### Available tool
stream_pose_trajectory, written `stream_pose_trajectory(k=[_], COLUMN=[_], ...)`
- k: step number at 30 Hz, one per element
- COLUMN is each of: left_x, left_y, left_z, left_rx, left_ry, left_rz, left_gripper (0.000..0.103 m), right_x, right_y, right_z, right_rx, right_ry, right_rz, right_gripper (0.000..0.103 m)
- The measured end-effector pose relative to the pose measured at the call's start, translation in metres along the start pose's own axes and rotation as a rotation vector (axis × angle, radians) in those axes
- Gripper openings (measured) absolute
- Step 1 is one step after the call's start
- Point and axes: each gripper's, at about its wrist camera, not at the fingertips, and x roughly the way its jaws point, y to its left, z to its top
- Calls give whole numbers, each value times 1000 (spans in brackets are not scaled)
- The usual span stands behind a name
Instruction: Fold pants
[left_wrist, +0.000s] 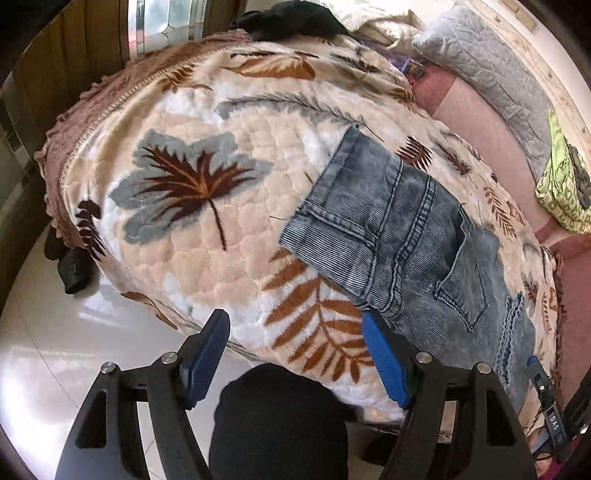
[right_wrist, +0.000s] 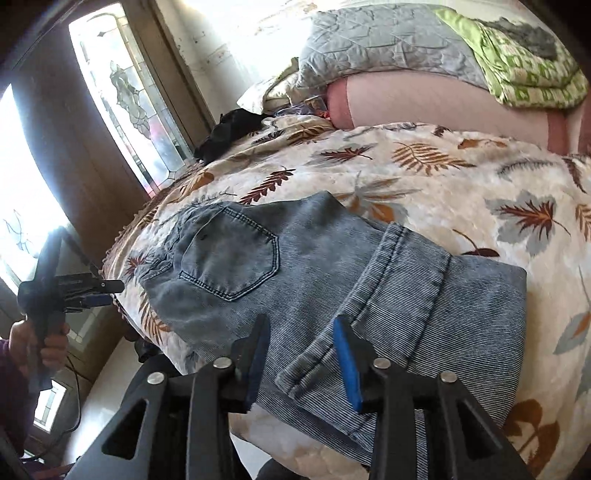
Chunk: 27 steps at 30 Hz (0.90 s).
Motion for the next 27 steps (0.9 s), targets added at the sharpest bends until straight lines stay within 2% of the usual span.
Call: stream_pose_trajectory(k=[5, 8, 13, 17, 21, 24, 27], left_x=[9, 18, 36, 57, 53, 56, 64], left_y=[-4, -6, 4, 8, 6, -2, -1], left_z=[-2, 6, 27, 34, 43, 48, 46], left_rx=[-60, -91, -220, -281, -309, -269, -277], left_ry=[23, 48, 68, 139, 61, 65, 67], left_rz=[-84, -147, -252, -263, -302, -273, -267], left_gripper=[75, 75, 75, 75, 75, 75, 74], right_x=[3, 5, 6, 5, 7, 9, 8], right_y=[3, 2, 0, -4, -8, -9, -10], right_z=[1, 2, 2, 3, 4, 4, 4], right_rx=[-5, 4, 1, 13, 25, 24, 15], right_ry=[-15, -10, -4, -7, 0, 6, 2], right_rz=[-17, -20, -24, -28, -32, -33, -38], right_gripper=[49, 49, 49, 49, 49, 49, 49])
